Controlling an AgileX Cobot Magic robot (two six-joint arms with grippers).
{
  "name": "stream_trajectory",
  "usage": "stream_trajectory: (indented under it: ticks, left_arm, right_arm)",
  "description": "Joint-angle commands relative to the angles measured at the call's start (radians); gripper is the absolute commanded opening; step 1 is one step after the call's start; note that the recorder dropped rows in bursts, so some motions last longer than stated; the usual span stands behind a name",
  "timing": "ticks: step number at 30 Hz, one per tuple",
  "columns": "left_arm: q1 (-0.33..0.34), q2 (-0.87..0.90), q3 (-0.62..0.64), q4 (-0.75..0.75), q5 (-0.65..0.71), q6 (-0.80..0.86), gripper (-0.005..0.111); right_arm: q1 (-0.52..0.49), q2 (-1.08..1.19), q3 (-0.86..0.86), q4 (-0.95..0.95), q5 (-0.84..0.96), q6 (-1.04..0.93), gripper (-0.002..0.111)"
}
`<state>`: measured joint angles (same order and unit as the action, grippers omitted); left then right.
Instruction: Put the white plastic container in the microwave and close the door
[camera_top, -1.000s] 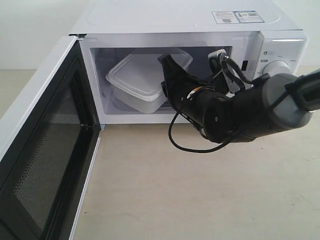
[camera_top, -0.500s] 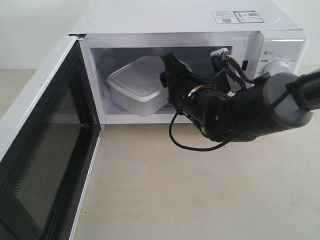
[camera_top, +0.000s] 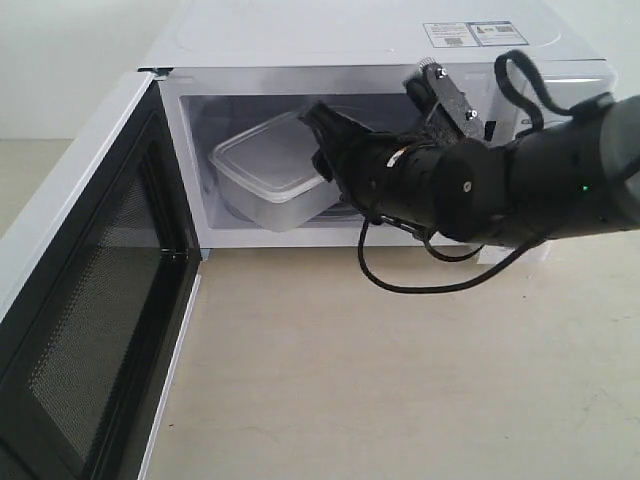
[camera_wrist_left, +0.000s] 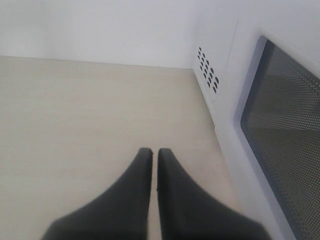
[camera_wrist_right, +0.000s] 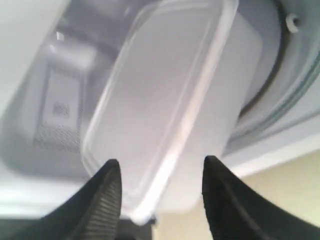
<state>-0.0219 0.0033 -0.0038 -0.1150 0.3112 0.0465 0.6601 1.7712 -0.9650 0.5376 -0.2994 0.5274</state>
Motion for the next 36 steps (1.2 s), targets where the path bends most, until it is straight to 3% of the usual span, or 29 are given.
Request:
stream_trajectory:
  ticks: [1, 4, 12, 24, 32, 36]
  left_arm:
    - [0.003, -0.003, 0.004, -0.005, -0.005, -0.001, 0.004]
    - [0.003, -0.003, 0.004, -0.005, -0.005, -0.001, 0.004]
    - [0.003, -0.003, 0.004, -0.005, -0.005, -0.001, 0.004]
    - [0.003, -0.003, 0.004, -0.005, -0.005, -0.001, 0.004]
    - [0.003, -0.003, 0.004, -0.005, -0.005, -0.001, 0.004]
    - [0.003, -0.003, 0.004, -0.005, -0.005, -0.001, 0.004]
  right_arm:
    - [-0.001, -0.058, 0.000, -0.026, 0.208, -0.303, 0.032]
    - [0.008, -0.064, 0.000, -0.080, 0.320, -0.527, 0.000]
    - [0.070, -0.017, 0.000, -0.097, 0.163, -1.004, 0.000]
    - [0.069, 0.114, -0.006, -0.106, -0.023, -1.014, 0.000]
    - [0.069, 0.155, -0.013, -0.304, -0.166, -0.801, 0.000]
    - [0.069, 0.201, -0.066, -0.308, -0.166, -0.791, 0.000]
